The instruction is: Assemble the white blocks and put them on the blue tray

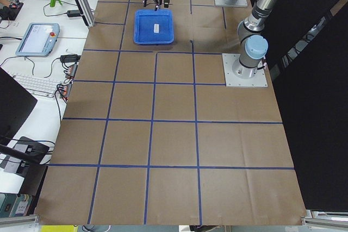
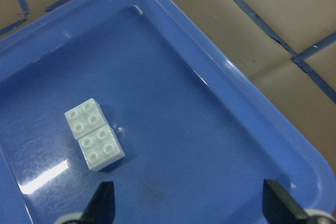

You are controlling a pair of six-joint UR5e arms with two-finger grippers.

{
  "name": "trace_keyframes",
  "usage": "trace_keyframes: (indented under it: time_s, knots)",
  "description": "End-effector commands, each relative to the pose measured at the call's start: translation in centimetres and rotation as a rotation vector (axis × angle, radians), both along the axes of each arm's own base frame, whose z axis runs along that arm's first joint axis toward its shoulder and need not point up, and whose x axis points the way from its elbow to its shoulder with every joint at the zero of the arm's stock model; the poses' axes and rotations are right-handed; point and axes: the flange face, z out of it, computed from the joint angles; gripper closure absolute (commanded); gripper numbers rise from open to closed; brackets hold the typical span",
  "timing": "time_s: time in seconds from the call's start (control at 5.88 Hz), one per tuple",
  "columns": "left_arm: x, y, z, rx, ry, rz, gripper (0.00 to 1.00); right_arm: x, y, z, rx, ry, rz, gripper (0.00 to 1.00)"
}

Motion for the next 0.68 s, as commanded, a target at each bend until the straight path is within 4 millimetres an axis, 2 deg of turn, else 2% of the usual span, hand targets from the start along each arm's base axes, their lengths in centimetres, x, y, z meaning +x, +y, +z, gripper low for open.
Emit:
trace_keyframes:
  time_s: [0.0,0.34,0.51]
  knots:
    - [0.1,0.0,0.0,-0.002,0.0,0.001,0.0,-1.7,0.5,5.6,0.054,0.097,-0.181,0.0]
    - [0.0,0.0,0.0,-0.002,0.0,0.0,0.0,-4.1,0.1,12.5,0.197,0.185,-0.318,0.0]
    - [0.0,0.0,0.0,0.0,0.0,0.0,0.0,-6.2,0.1,14.8,0.299,0.2,-0.448,0.0]
